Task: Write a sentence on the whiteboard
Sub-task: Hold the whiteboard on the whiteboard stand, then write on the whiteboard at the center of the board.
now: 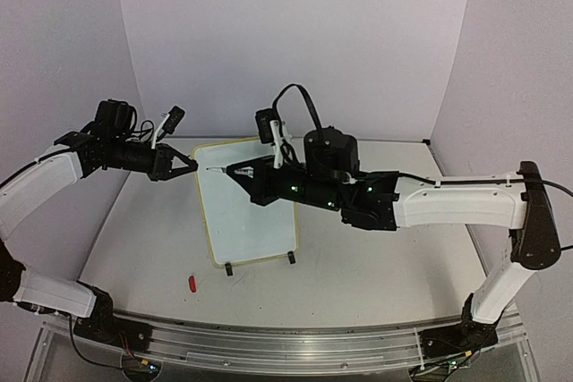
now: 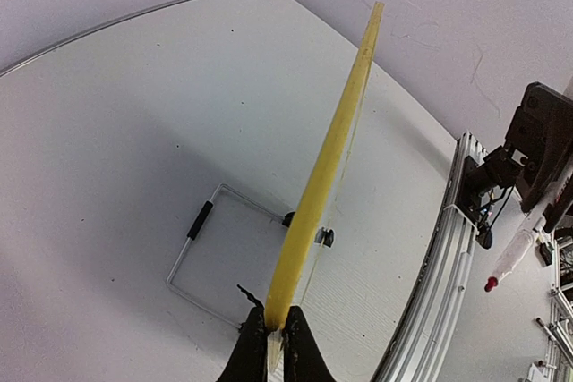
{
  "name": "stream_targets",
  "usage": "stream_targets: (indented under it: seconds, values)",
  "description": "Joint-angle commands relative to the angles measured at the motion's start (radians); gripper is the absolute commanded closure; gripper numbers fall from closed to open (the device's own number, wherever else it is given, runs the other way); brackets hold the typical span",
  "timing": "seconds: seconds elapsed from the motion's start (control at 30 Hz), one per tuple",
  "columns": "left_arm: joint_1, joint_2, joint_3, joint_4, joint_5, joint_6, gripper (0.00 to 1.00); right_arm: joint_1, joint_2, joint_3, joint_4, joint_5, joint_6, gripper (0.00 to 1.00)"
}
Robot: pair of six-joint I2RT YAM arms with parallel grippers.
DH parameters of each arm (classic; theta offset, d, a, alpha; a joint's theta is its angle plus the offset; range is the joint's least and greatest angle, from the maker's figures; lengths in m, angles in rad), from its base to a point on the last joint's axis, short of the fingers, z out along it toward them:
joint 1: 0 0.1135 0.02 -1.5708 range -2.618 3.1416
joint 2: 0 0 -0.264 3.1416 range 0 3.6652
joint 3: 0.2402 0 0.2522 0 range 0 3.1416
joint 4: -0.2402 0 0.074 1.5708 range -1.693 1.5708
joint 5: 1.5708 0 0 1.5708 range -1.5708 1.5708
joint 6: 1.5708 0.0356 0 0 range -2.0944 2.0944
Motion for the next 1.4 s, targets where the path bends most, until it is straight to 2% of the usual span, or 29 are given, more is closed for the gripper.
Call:
stream_targets:
  seconds: [0.0, 0.3, 0.6, 1.37]
  values:
    - [0.002, 0.004, -0.005, 0.027, 0.011, 0.008, 0.95, 0.007, 0.018, 0.046, 0.031, 0.016, -0.022, 1.0]
    - [0.002, 0.021, -0.008, 0.035, 0.036, 0.006, 0.85, 0.006, 0.035, 0.057, 0.031, 0.019, -0.027, 1.0]
    - [0.002, 0.016, -0.025, 0.03, 0.002, 0.032, 1.0, 0.006, 0.066, 0.094, 0.023, 0.045, -0.05, 1.0]
    - [0.002, -0.005, -0.057, 0.016, -0.024, 0.084, 1.0, 0.006, 0.18, 0.244, -0.06, 0.126, -0.11, 1.0]
